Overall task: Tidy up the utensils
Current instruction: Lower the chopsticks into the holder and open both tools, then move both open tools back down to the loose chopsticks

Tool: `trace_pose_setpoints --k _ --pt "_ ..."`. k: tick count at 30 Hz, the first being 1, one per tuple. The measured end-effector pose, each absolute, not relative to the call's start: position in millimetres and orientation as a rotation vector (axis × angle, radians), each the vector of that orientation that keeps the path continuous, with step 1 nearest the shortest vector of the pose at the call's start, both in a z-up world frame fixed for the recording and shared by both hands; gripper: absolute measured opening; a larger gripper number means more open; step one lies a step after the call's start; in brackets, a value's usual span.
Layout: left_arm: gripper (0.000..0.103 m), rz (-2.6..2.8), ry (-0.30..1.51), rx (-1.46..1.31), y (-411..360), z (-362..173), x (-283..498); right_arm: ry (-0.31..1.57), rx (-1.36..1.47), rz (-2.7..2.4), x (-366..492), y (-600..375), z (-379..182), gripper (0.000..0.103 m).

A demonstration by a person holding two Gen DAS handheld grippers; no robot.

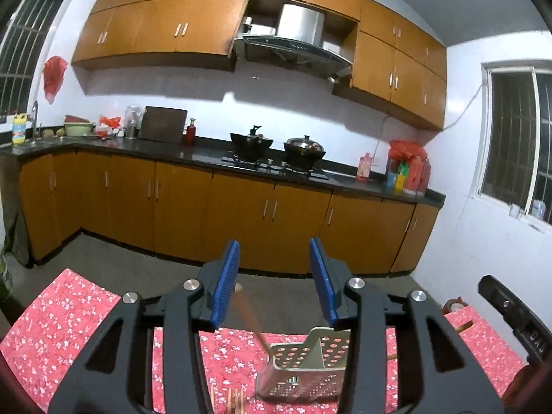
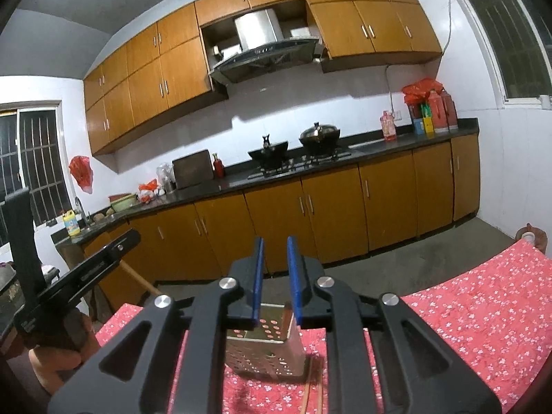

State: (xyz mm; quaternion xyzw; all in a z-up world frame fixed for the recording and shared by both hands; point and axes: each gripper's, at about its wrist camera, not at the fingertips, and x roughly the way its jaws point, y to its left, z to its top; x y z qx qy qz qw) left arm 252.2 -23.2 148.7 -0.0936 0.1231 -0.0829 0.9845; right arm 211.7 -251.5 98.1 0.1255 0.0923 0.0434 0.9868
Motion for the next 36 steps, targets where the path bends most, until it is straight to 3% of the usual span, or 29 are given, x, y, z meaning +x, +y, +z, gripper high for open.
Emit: trace_pose_setpoints --k 8,17,22,36 --pt "0.042 -0.138 0.226 -0.278 19.9 149.8 207.3 0.187 0.276 0.005 159.2 -280.2 83.7 0.022" --pt "0.042 -0.068 0.475 -0.106 29.2 65.8 184.0 0.664 0.300 0.000 176.2 -292.0 -48.4 0.020" --pt "0.042 -0.096 0.653 -0.107 30.9 17.4 183.5 0.797 0.300 0.049 180.8 -277.1 -92.0 0.018" --pt "0.042 -0.127 0.806 -0.101 19.8 -38.2 180.1 0.871 0.237 0.031 195.5 -265.8 -118.2 0.014"
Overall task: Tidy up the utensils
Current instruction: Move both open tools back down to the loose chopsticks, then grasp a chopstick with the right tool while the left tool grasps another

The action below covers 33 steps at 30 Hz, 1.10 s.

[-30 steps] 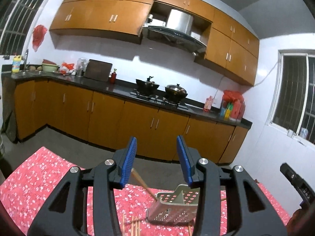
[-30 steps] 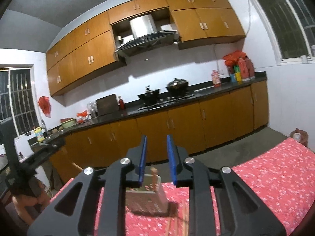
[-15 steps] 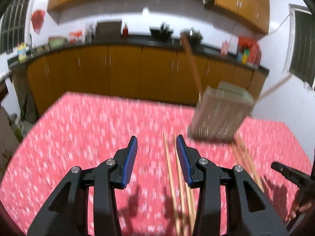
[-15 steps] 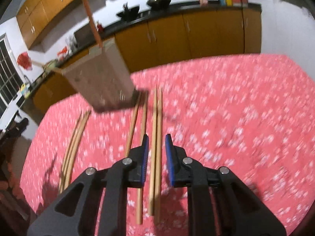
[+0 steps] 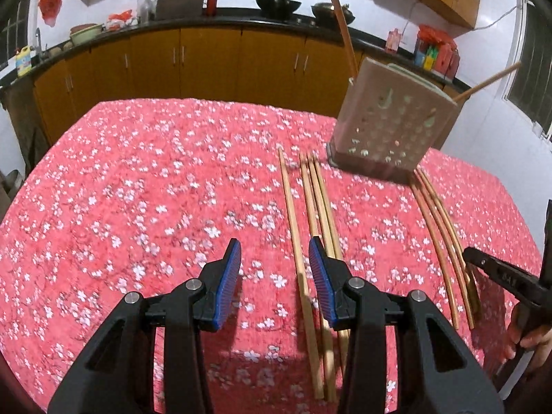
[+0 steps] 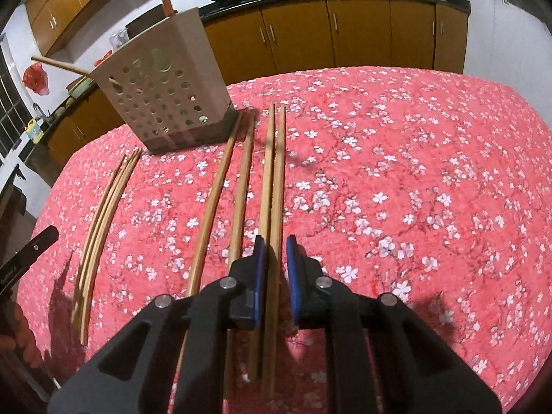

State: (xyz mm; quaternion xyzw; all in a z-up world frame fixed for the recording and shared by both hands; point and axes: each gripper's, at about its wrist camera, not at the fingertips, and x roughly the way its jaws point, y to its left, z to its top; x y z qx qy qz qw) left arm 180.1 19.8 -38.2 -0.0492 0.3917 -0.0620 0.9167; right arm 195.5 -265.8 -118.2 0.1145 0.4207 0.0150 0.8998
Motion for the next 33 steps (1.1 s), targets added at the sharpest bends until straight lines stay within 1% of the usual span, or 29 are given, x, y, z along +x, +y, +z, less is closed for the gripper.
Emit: trace_pose_setpoints --k 9,12,14,16,19,21,29,33 --pt "0.042 -0.157 0.859 -0.109 14.9 -53.2 181.0 0.882 0.231 0.026 199.7 -268.8 -120.7 0.014" --pt "0.042 -0.161 0.871 -0.111 14.9 -57.5 181.0 0.875 0.185 0.020 197.4 -263.2 -121.8 0.014" --pt "0.042 -0.166 0.879 -0.112 14.8 -59.4 181.0 0.879 0.177 0.005 198.4 -263.6 -121.6 0.008" --pt "0.041 -0.172 0.884 -0.114 15.4 -60.4 180.2 0.873 0.186 -0.047 199.1 -271.1 -121.3 0.008" --pt "0.038 -0.184 0.893 -0.118 16.1 -62.4 179.0 0.861 0.218 -0.116 197.9 -285.0 -123.0 0.008" --pt "0.034 -0.192 0.902 -0.117 14.9 -64.7 179.0 0.857 0.236 -0.128 196.5 -291.8 -123.6 0.008" --pt "0.022 -0.184 0.911 -0.048 2.3 -67.9 182.2 0.853 0.205 -0.121 195.1 -288.6 -123.3 0.008" --pt "0.022 -0.194 0.908 -0.018 -7.9 -69.0 182.9 0.854 0.193 -0.096 187.9 -285.2 -122.5 0.009"
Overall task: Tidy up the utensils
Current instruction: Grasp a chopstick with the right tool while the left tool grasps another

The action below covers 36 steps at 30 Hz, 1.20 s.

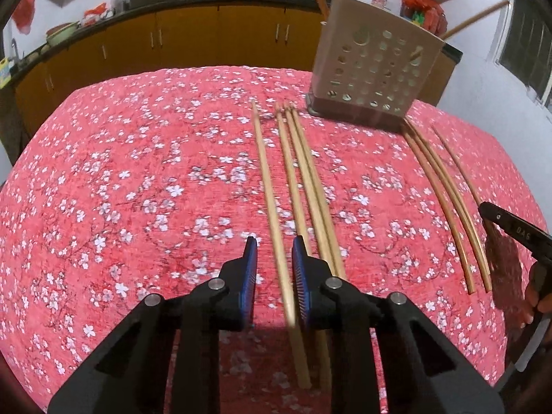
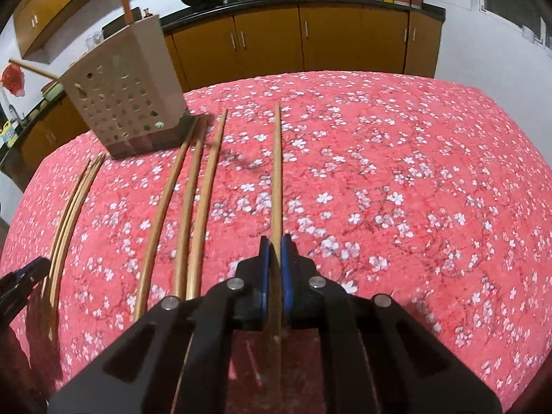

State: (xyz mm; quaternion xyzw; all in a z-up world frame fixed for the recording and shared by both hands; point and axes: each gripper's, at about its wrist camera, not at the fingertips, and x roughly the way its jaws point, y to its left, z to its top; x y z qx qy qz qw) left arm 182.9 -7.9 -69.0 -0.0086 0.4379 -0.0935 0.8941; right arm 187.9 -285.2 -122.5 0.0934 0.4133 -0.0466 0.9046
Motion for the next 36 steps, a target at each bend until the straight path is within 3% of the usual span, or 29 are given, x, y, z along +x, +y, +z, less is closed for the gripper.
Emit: trace_pose_setpoints --k 4,6,9,18,36 --pt "0.021 -0.183 0.904 0.007 -14.5 -70.3 185.0 0.849 0.186 -0.092 185.6 -283.5 -123.0 0.010" --pt "0.011 -0.160 0.899 0.045 -16.9 -71.6 186.1 0.851 0.178 -0.093 186.3 -282.2 -123.1 0.009" --pt "0.008 -0.139 0.902 0.048 -13.2 -72.7 193.9 0.852 0.159 -0.093 187.6 -281.5 -122.8 0.008" --pt "0.008 -0.066 0.896 -0.044 31.3 -72.1 225.2 0.835 0.175 -0.090 206.2 -287.2 -123.2 0.008" --pt "0.009 -0.067 0.879 -0.071 40.0 -72.1 219.3 0.833 0.178 -0.090 207.6 -285.9 -124.7 0.009"
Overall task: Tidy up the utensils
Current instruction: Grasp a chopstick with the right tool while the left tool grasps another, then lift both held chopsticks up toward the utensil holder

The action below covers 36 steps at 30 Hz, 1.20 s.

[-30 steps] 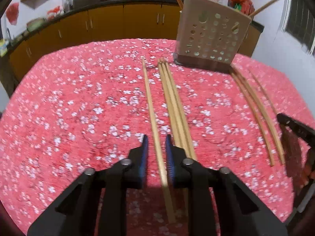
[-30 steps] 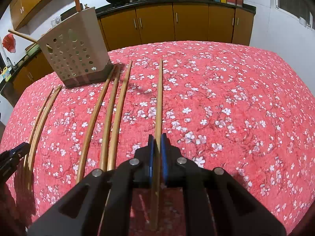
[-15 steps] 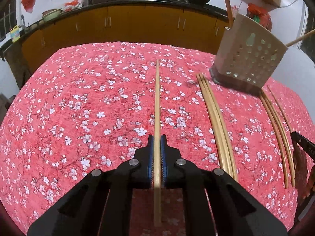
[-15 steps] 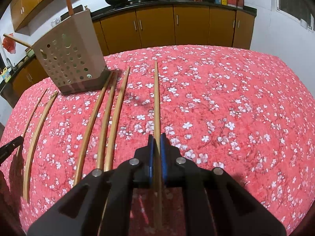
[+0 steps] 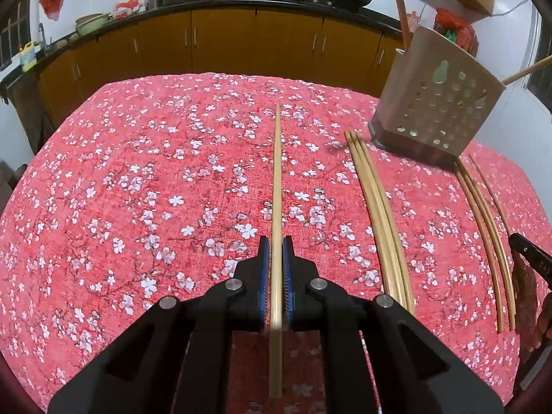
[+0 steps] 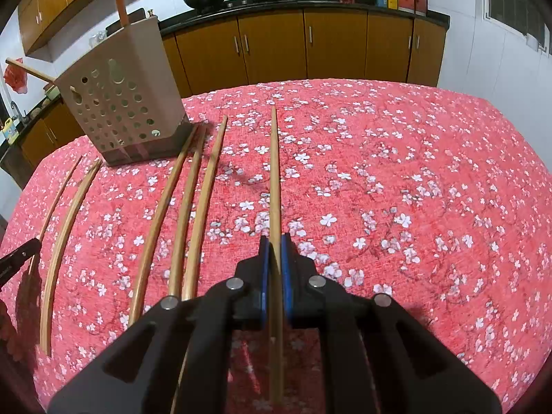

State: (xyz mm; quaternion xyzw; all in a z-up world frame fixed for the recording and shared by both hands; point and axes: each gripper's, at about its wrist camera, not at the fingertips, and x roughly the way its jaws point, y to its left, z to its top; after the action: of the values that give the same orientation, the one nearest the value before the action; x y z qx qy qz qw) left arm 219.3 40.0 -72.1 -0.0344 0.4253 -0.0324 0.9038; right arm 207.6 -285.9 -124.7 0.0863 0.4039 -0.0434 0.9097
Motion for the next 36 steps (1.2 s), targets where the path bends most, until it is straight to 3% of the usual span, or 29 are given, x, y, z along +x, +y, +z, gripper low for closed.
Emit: trace_pose_setpoints --k 36 --pt "0.007 -0.082 0.895 -0.045 36.5 -66.8 201.1 0.817 0.208 -0.084 182.5 -287.1 -118.3 0.008"
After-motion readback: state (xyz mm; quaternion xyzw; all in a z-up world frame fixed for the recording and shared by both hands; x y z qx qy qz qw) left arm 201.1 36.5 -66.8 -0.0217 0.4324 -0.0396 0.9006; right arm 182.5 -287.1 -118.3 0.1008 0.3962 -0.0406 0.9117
